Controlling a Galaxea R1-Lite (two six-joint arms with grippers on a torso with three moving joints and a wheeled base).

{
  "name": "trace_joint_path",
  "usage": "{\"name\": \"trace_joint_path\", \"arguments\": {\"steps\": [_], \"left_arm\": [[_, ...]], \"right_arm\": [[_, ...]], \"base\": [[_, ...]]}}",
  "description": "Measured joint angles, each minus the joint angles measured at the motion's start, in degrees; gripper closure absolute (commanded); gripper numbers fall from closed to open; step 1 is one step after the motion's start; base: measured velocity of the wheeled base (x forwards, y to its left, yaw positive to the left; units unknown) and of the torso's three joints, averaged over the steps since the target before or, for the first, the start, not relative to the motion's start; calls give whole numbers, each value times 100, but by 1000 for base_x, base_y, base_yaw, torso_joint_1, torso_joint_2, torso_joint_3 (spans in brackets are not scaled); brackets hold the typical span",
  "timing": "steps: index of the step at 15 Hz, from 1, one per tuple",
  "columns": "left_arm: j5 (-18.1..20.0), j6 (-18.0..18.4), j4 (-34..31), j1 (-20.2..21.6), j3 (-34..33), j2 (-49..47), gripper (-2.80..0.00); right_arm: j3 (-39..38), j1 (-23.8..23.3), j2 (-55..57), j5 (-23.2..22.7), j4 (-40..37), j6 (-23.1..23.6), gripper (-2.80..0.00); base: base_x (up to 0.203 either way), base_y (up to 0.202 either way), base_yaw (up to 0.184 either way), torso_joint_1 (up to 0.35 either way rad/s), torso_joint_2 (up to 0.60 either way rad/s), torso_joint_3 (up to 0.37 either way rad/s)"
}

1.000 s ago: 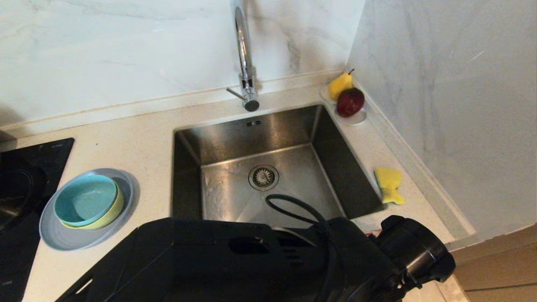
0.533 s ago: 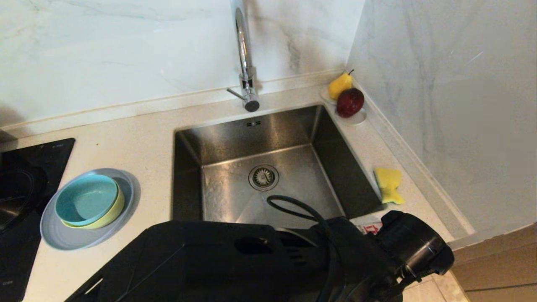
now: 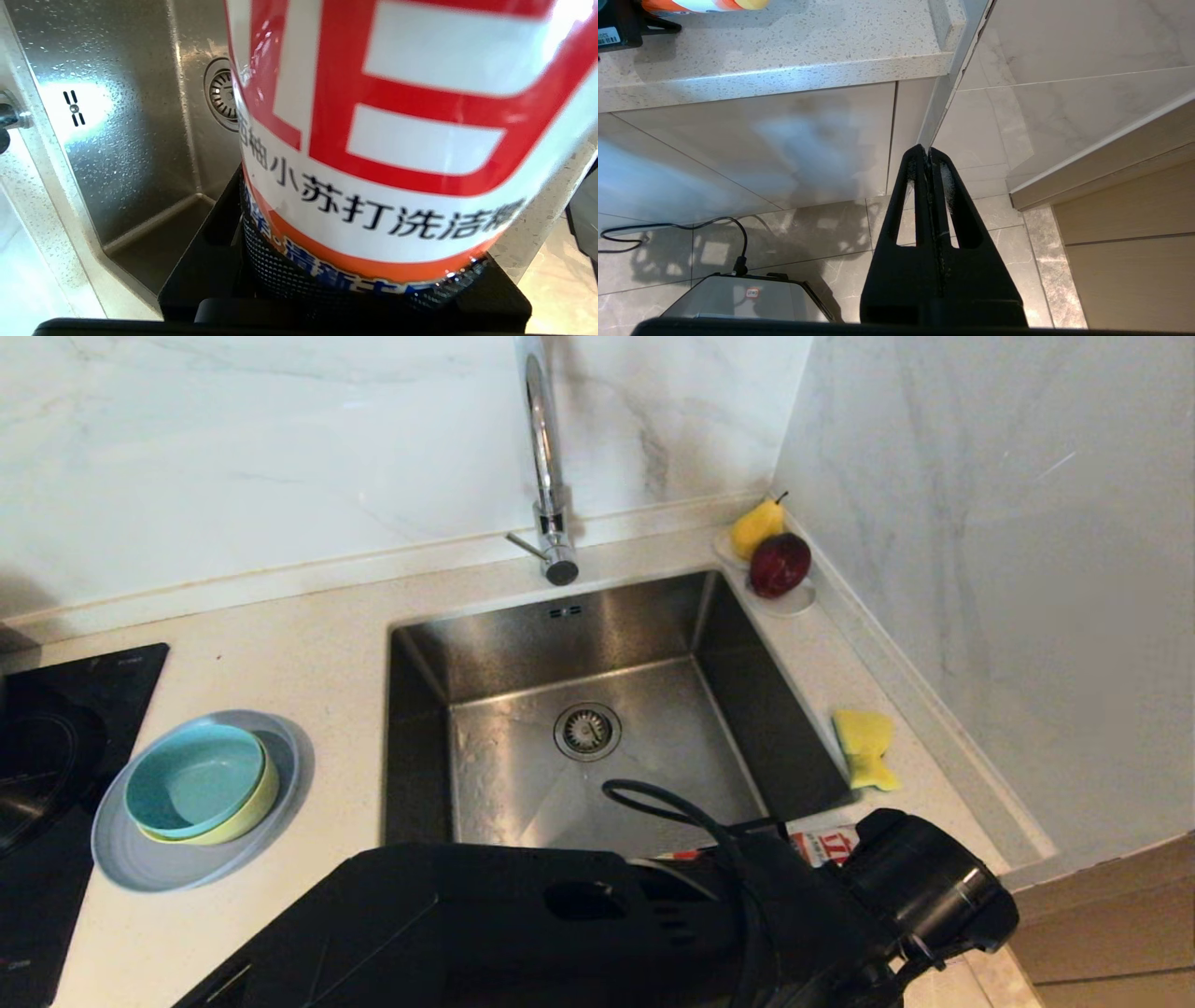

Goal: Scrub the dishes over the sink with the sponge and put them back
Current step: Squeeze it onto the sponge

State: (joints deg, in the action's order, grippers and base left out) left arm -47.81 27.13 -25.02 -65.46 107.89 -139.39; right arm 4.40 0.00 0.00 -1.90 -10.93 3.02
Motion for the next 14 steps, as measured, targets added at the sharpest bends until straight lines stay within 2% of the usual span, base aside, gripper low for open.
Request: {"name": "trace_joint_path", "arguments": {"steps": [4,11,14], "left_arm": [[-67,10,-151,22,7,-29,0],[-180,57,-1152,74,-9,237,0],[-238,139,-1206,69,-1,278,0]], "right_arm": [[0,0,0,-2,0,2,0],[0,0,0,-2,0,0,0],[-2,0,0,-2,0,0,0]], "base": [[0,0,0,0,0,0],[0,0,0,0,0,0],[0,0,0,0,0,0]]}}
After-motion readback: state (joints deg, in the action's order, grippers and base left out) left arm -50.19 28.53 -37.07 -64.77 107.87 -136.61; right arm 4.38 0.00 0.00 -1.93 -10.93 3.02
